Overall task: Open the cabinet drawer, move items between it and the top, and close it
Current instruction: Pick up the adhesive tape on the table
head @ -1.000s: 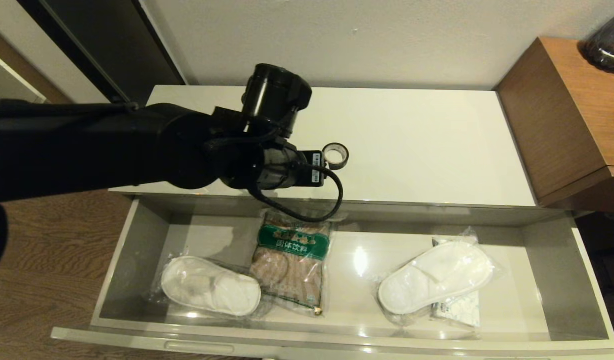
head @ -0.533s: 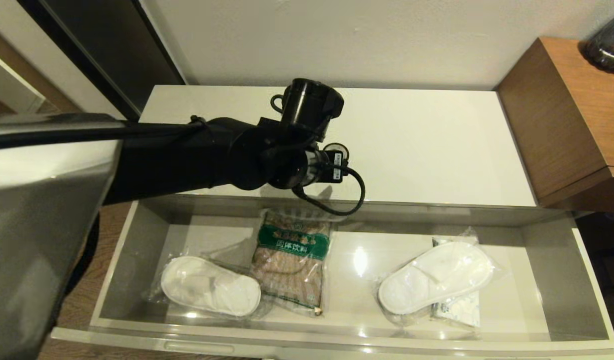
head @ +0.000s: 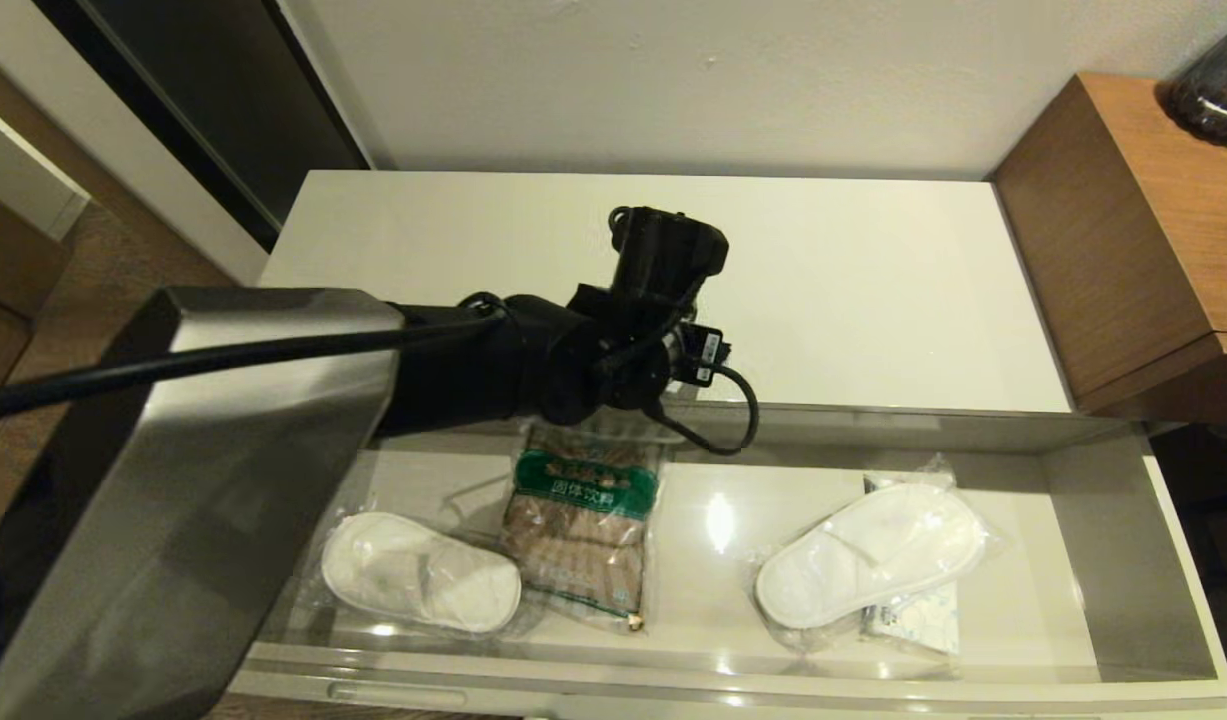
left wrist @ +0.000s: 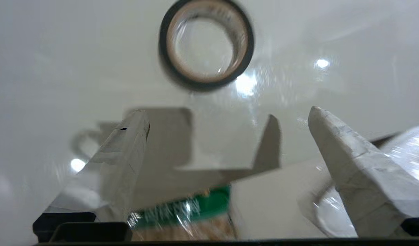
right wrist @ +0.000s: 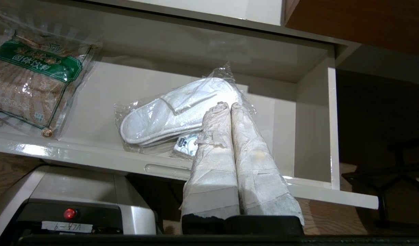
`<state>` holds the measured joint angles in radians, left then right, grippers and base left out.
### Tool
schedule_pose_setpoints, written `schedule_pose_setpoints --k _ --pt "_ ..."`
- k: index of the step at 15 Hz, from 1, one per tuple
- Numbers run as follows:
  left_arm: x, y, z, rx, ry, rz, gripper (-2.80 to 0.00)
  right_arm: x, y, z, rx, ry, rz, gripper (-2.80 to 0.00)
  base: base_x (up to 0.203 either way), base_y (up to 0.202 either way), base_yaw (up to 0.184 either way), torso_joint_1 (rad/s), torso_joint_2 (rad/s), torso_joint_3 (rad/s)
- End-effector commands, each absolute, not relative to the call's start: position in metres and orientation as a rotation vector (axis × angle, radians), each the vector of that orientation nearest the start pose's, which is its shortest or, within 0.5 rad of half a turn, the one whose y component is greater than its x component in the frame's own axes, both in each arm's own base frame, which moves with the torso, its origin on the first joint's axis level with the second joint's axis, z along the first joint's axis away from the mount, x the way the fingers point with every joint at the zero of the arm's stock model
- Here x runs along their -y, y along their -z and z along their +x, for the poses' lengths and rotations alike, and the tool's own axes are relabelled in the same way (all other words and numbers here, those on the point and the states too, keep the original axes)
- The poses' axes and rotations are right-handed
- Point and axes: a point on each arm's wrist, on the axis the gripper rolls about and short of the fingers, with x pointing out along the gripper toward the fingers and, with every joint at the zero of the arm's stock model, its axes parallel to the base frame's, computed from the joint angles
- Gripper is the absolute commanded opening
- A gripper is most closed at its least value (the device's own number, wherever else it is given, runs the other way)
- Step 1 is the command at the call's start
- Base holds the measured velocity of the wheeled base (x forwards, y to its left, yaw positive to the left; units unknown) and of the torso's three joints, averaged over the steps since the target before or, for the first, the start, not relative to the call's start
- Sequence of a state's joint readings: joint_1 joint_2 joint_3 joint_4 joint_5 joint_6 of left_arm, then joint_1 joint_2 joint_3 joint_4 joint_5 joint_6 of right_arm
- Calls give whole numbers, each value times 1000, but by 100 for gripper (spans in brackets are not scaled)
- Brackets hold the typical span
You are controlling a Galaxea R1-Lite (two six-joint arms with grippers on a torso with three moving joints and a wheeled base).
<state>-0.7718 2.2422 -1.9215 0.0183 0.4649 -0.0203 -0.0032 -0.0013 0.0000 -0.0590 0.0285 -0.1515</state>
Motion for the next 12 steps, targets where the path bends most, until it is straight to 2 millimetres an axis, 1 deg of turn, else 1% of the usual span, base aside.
schedule_pose_setpoints --k 1,2,4,6,8,10,12 --pt "333 -205 351 -227 306 250 0 -1 -82 -23 62 -21 -154 -280 0 0 0 0 0 0" --pt "333 -205 351 -227 306 250 0 -1 -82 -23 62 -21 -154 -280 0 0 0 0 0 0" --pt "340 -202 349 -197 321 299 0 -1 -82 -23 62 -21 -153 -280 0 0 0 0 0 0" --pt "341 -201 352 -167 297 327 0 -1 -82 -23 62 -21 -153 -280 0 0 0 0 0 0" --pt "347 -188 359 -138 248 344 0 -1 -82 -23 62 -21 -154 -280 0 0 0 0 0 0" --pt "347 -187 360 -133 239 347 0 -1 -82 -23 62 -21 -154 -280 0 0 0 0 0 0" --pt "343 -188 364 -123 197 334 0 -1 -82 -23 62 -21 -153 -280 0 0 0 0 0 0"
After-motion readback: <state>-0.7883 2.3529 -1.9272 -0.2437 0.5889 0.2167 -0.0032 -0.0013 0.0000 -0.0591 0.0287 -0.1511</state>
